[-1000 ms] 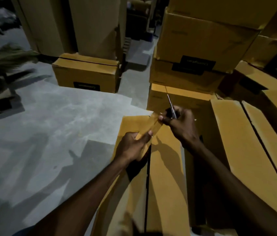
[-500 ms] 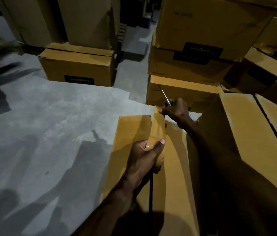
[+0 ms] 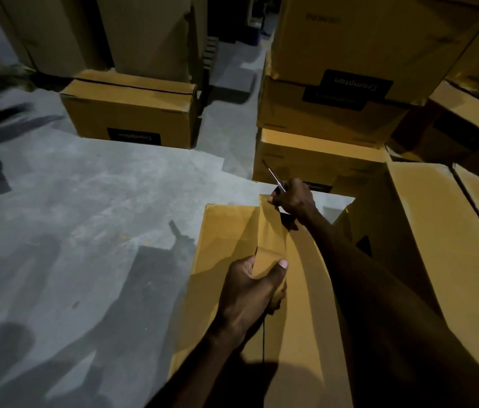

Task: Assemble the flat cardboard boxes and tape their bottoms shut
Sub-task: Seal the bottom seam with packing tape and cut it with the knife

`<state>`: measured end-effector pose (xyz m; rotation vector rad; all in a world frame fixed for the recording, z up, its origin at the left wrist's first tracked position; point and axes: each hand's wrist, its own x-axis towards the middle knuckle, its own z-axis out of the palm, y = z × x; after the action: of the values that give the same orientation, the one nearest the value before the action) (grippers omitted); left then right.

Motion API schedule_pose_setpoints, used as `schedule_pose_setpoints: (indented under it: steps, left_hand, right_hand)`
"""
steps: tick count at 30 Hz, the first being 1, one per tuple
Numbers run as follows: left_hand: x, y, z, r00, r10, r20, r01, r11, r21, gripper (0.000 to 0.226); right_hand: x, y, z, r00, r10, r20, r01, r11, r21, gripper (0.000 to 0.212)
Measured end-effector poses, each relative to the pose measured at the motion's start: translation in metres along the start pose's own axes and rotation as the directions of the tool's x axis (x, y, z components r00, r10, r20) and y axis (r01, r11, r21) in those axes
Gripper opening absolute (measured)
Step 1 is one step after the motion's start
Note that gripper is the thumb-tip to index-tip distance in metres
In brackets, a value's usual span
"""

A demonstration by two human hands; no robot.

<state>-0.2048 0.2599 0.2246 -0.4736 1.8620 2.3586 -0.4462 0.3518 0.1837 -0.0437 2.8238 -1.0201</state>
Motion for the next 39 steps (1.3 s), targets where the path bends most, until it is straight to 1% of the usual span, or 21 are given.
schedule_pose_setpoints:
  steps: [3, 6, 9, 11, 12, 13, 14, 15, 16, 17, 19, 20, 21, 22, 24, 29, 32, 34, 36, 38, 39]
  left_hand:
    - [0.002, -0.003, 0.001, 1.000, -0.012, -0.002, 0.012, 1.000, -0.015, 0.026]
    - [0.005, -0.006, 0.001, 0.999, -0.039, 0.020, 0.040, 0.998, -0.056, 0.027]
    - [0.006, -0.010, 0.000, 0.998, -0.046, 0.045, 0.047, 0.998, -0.035, 0.023]
    - [0.006, -0.011, -0.001, 0.997, -0.054, 0.053, 0.056, 0.998, -0.024, 0.025]
    - [0.007, -0.012, -0.001, 0.997, -0.055, 0.055, 0.056, 0.998, -0.020, 0.025]
    - [0.008, -0.013, -0.001, 0.997, -0.056, 0.057, 0.057, 0.998, -0.015, 0.024]
    - [0.008, -0.014, -0.002, 0.997, -0.061, 0.056, 0.062, 0.998, -0.008, 0.021]
    - [0.008, -0.015, -0.002, 0.996, -0.067, 0.055, 0.067, 0.998, -0.004, 0.017]
    - [0.007, -0.015, -0.002, 0.996, -0.071, 0.054, 0.071, 0.997, 0.000, 0.014]
    - [0.007, -0.015, -0.002, 0.996, -0.073, 0.052, 0.073, 0.997, 0.011, 0.013]
    - [0.005, -0.014, -0.001, 0.997, -0.071, 0.041, 0.069, 0.997, 0.035, 0.014]
    - [0.005, -0.015, -0.001, 0.997, -0.064, 0.036, 0.062, 0.997, 0.052, 0.016]
    - [0.004, -0.014, -0.001, 0.998, -0.059, 0.036, 0.056, 0.996, 0.069, 0.018]
    - [0.004, -0.013, -0.001, 0.998, -0.053, 0.039, 0.050, 0.996, 0.078, 0.019]
    - [0.001, -0.011, -0.001, 0.998, -0.056, 0.035, 0.053, 0.996, 0.075, 0.024]
    - [-0.010, -0.008, 0.002, 0.991, -0.126, -0.041, 0.126, 0.992, 0.017, 0.030]
    - [-0.022, -0.014, 0.001, 0.984, -0.145, -0.100, 0.153, 0.985, 0.079, 0.035]
    - [-0.037, -0.020, 0.001, 0.981, -0.167, -0.103, 0.177, 0.980, 0.094, 0.038]
    - [-0.054, -0.025, 0.005, 0.974, -0.201, -0.105, 0.207, 0.977, 0.057, 0.038]
    - [-0.065, -0.032, 0.007, 0.969, -0.206, -0.133, 0.209, 0.978, 0.009, 0.036]
    - [-0.067, -0.034, 0.007, 0.970, -0.193, -0.148, 0.196, 0.981, 0.005, 0.037]
  right_hand:
    - [0.008, 0.006, 0.011, 0.999, 0.015, 0.043, -0.011, 0.997, -0.078, 0.019]
    - [0.010, 0.006, 0.018, 0.997, 0.046, 0.057, -0.035, 0.983, -0.179, 0.018]
    - [0.014, 0.000, 0.008, 0.980, 0.117, 0.159, -0.075, 0.966, -0.249, 0.017]
    - [0.017, 0.000, 0.003, 0.970, 0.138, 0.200, -0.066, 0.941, -0.332, 0.026]
    - [0.018, 0.002, 0.003, 0.976, 0.118, 0.184, -0.042, 0.928, -0.369, 0.032]
    - [0.017, 0.005, 0.005, 0.989, 0.068, 0.133, -0.013, 0.925, -0.381, 0.036]
    - [0.015, 0.009, 0.008, 0.997, 0.010, 0.070, 0.015, 0.935, -0.355, 0.036]
    - [0.011, 0.013, 0.009, 0.999, -0.052, 0.012, 0.053, 0.957, -0.286, 0.032]
    - [0.007, 0.015, 0.009, 0.994, -0.104, -0.010, 0.100, 0.974, -0.204, 0.028]
    - [0.003, 0.016, 0.007, 0.988, -0.151, 0.032, 0.154, 0.980, -0.126, 0.024]
    - [-0.005, 0.018, -0.001, 0.944, -0.245, 0.222, 0.262, 0.964, -0.051, 0.024]
    - [-0.009, 0.019, -0.003, 0.913, -0.279, 0.298, 0.308, 0.950, -0.052, 0.024]
    - [-0.014, 0.021, -0.005, 0.896, -0.291, 0.336, 0.333, 0.940, -0.071, 0.024]
    - [-0.018, 0.025, -0.004, 0.891, -0.295, 0.344, 0.344, 0.935, -0.090, 0.026]
    - [-0.026, 0.032, 0.000, 0.904, -0.295, 0.309, 0.344, 0.932, -0.117, 0.032]
    - [-0.043, 0.030, 0.013, 0.950, -0.286, 0.127, 0.308, 0.924, -0.227, 0.037]
    - [-0.046, 0.030, 0.016, 0.958, -0.274, 0.090, 0.287, 0.931, -0.224, 0.038]
    - [-0.046, 0.031, 0.018, 0.962, -0.260, 0.084, 0.273, 0.934, -0.230, 0.037]
    - [-0.048, 0.030, 0.019, 0.968, -0.243, 0.070, 0.253, 0.937, -0.241, 0.037]
    - [-0.054, 0.029, 0.019, 0.972, -0.234, 0.022, 0.230, 0.930, -0.287, 0.044]
    - [-0.060, 0.028, 0.019, 0.967, -0.255, -0.017, 0.236, 0.914, -0.329, 0.048]
